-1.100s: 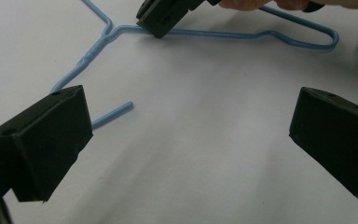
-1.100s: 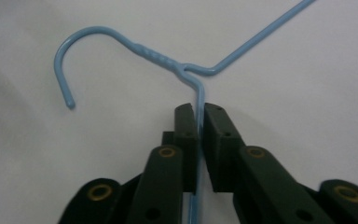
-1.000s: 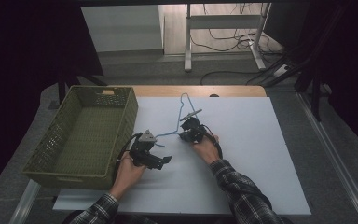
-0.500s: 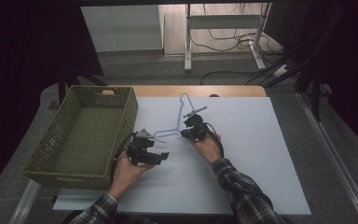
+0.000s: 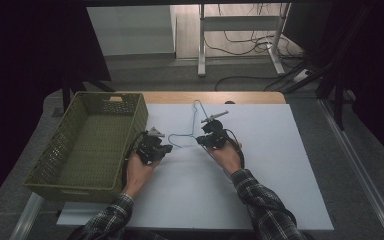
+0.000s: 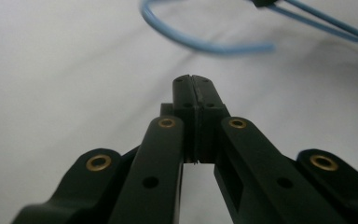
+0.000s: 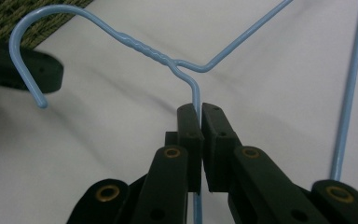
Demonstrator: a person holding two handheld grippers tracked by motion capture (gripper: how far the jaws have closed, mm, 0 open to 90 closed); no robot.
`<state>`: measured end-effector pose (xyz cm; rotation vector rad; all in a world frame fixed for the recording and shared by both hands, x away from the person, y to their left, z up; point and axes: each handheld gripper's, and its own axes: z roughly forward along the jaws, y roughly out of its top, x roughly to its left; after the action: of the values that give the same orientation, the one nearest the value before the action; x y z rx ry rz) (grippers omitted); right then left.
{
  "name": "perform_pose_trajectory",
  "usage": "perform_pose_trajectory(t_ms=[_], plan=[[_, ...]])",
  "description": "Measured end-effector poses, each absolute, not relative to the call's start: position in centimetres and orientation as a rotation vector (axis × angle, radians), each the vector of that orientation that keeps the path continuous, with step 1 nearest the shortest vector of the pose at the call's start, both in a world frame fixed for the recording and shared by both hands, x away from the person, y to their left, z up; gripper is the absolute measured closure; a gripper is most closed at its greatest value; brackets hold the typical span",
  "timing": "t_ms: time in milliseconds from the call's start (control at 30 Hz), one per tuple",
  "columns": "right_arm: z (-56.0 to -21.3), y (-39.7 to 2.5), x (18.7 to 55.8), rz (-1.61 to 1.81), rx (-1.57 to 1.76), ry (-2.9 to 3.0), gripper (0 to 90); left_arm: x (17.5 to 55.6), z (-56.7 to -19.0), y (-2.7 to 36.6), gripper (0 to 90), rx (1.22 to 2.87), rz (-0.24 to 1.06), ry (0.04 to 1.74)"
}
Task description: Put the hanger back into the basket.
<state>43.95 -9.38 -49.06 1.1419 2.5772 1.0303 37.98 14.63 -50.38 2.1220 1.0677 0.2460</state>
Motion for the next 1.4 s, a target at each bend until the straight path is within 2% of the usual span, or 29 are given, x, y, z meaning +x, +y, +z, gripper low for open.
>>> perform_pose_trajectory(t_ms=[233, 267, 300, 333, 367, 433, 567, 600, 633, 667, 700, 800, 833, 867, 900, 933, 1000, 1033, 1100, 1167, 1267, 1400], plan=[[-49.0, -9.5, 44.1, 1.013, 1.156, 2.594, 83.4, 38.3, -50.7, 14.4, 89.6, 2.129, 0.235, 1.048], [-48.6, -9.6, 44.1, 1.01, 1.133, 2.583, 79.1, 38.3, -50.7, 14.4, 89.6, 2.132, 0.233, 1.042], [-48.0, -9.7, 44.1, 0.985, 1.087, 2.605, 68.2, 38.3, -50.7, 14.3, 89.6, 2.136, 0.235, 1.04], [-48.0, -9.7, 44.1, 0.985, 1.087, 2.605, 68.2, 38.3, -50.7, 14.3, 89.6, 2.139, 0.238, 1.038], [-47.8, -9.4, 44.1, 0.98, 1.066, 2.596, 62.5, 38.3, -50.7, 14.3, 89.6, 2.141, 0.236, 1.039], [-48.3, -8.9, 44.4, 0.963, 1.052, 2.612, 58.8, 38.3, -50.7, 14.2, 89.5, 2.148, 0.238, 1.034], [-49.4, -8.0, 44.8, 0.894, 1.053, 2.621, 61.8, 38.2, -50.6, 14.2, 89.5, 2.139, 0.238, 1.031], [-49.9, -7.7, 45.0, 0.86, 1.062, 2.618, 71.2, 38.1, -50.5, 14.2, 89.6, 2.135, 0.239, 1.028], [-50.0, -7.7, 44.9, 0.853, 1.061, 2.62, 76.5, 38.1, -50.5, 14.2, 89.5, 2.133, 0.241, 1.027], [-50.0, -7.7, 44.9, 0.853, 1.061, 2.62, 76.5, 38.1, -50.5, 14.2, 89.5, 2.133, 0.241, 1.027], [-50.1, -7.7, 44.8, 0.855, 1.068, 2.621, 85.3, 38.2, -50.5, 14.2, 89.5, 2.129, 0.237, 1.024], [-49.9, -7.8, 44.7, 0.848, 1.069, 2.609, 86.2, 38.1, -50.6, 14.2, 88.2, 2.123, 0.245, 1.03], [-49.3, -8.1, 44.4, 0.875, 1.065, 2.579, 86.3, 38.2, -50.6, 14.2, 80.3, 2.122, 0.25, 1.034], [-49.3, -8.1, 44.4, 0.875, 1.065, 2.579, 86.3, 38.2, -50.7, 14.3, 80.3, 2.117, 0.256, 1.04], [-48.3, -8.6, 44.3, 0.937, 1.079, 2.572, 86.4, 38.2, -50.6, 14.4, 64.2, 2.108, 0.261, 1.041], [-48.3, -8.6, 44.3, 0.937, 1.079, 2.572, 86.4, 38.3, -50.6, 14.5, 64.2, 2.089, 0.264, 1.032], [-46.6, -9.5, 43.6, 1.014, 1.085, 2.563, 86.5, 38.1, -49.7, 14.6, 46.1, 1.996, 0.256, 0.979], [-46.6, -9.5, 43.6, 1.014, 1.085, 2.563, 86.5, 38.1, -49.7, 14.6, 42.6, 1.996, 0.256, 0.979], [-45.7, -9.9, 43.1, 1.061, 1.085, 2.564, 86.4, 37.7, -48.2, 14.4, 41.1, 1.926, 0.258, 0.917], [-45.0, -10.2, 42.5, 1.101, 1.083, 2.567, 86.4, 37.4, -46.8, 14.0, 41.3, 1.885, 0.266, 0.846], [-44.3, -10.3, 41.6, 1.149, 1.081, 2.58, 86.4, 37.1, -45.3, 13.2, 46.4, 1.88, 0.303, 0.768], [-43.5, -10.3, 40.6, 1.214, 1.063, 2.613, 86.4, 37.1, -44.7, 12.4, 63.3, 1.879, 0.304, 0.69]])
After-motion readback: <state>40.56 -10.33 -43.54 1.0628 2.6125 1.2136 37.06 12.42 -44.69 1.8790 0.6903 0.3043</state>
